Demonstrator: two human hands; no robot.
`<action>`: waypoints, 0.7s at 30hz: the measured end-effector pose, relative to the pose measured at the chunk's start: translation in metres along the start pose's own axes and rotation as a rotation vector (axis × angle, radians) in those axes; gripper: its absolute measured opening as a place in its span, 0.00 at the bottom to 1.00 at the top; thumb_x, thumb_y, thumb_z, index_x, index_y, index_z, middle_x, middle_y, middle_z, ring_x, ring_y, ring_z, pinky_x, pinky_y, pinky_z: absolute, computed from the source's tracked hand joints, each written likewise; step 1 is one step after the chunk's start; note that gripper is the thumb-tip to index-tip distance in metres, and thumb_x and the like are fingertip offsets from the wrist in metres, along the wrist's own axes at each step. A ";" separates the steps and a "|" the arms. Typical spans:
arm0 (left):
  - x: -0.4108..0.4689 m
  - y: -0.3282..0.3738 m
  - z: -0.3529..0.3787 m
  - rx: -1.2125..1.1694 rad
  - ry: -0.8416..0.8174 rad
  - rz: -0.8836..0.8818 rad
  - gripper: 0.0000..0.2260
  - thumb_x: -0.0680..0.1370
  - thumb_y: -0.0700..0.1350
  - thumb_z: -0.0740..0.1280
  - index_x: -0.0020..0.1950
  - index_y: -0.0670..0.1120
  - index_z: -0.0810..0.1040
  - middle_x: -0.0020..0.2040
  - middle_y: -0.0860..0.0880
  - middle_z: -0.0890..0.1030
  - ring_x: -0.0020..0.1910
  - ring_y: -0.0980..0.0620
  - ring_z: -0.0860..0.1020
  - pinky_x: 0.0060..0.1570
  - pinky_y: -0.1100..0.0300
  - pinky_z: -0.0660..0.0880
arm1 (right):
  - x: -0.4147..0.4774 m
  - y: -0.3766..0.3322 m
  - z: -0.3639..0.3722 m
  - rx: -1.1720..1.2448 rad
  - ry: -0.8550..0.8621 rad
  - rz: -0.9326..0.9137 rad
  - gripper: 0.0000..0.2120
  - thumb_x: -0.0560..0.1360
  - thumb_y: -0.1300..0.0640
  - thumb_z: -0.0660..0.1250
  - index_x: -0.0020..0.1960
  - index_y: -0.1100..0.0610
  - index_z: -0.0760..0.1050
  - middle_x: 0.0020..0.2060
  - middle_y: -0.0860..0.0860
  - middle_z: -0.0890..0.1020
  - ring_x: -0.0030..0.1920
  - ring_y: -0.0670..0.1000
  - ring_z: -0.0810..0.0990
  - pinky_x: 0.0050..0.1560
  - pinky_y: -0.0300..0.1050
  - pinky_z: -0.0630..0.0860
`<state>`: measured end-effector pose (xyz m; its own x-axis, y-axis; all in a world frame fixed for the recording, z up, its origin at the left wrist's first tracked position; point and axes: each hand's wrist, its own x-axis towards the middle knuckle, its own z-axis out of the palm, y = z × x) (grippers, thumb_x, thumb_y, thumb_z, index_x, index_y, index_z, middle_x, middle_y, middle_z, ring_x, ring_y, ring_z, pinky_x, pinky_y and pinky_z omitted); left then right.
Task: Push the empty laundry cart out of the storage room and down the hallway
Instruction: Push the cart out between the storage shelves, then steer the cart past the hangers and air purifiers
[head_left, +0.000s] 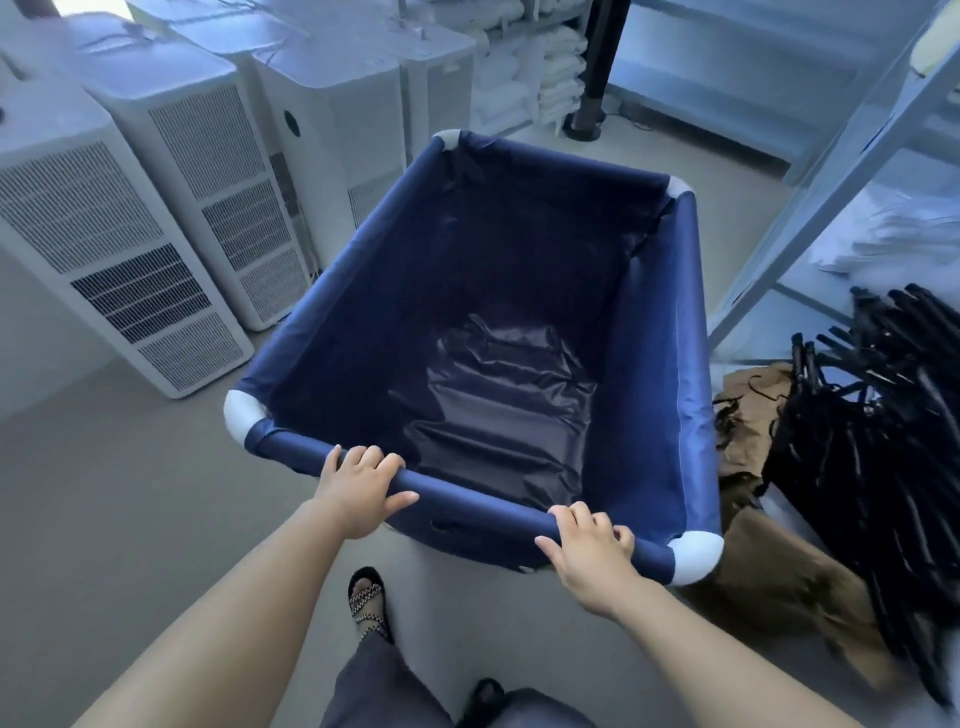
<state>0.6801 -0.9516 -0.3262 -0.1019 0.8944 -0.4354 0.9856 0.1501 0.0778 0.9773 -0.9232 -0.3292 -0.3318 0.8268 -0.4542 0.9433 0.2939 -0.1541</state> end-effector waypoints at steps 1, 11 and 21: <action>-0.010 0.006 0.006 -0.017 0.003 -0.010 0.22 0.78 0.64 0.52 0.67 0.54 0.64 0.64 0.51 0.69 0.69 0.49 0.63 0.73 0.45 0.48 | -0.010 0.005 0.003 -0.009 -0.003 -0.009 0.21 0.80 0.41 0.47 0.69 0.49 0.59 0.63 0.48 0.66 0.61 0.54 0.66 0.65 0.55 0.58; -0.086 0.046 0.047 -0.061 -0.005 -0.058 0.21 0.78 0.65 0.52 0.65 0.55 0.65 0.62 0.53 0.70 0.68 0.49 0.64 0.73 0.46 0.49 | -0.080 0.038 0.030 -0.027 -0.001 -0.076 0.21 0.80 0.41 0.48 0.69 0.50 0.60 0.63 0.48 0.67 0.61 0.54 0.66 0.64 0.54 0.59; -0.150 0.083 0.071 -0.035 0.001 -0.113 0.23 0.78 0.64 0.54 0.66 0.53 0.67 0.64 0.51 0.73 0.68 0.49 0.67 0.73 0.46 0.54 | -0.136 0.059 0.060 -0.065 0.009 -0.107 0.21 0.80 0.40 0.47 0.68 0.50 0.59 0.62 0.49 0.67 0.59 0.54 0.67 0.63 0.54 0.60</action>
<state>0.7866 -1.1035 -0.3181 -0.2123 0.8715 -0.4421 0.9625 0.2647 0.0597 1.0782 -1.0477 -0.3289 -0.4311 0.7933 -0.4300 0.9002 0.4110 -0.1441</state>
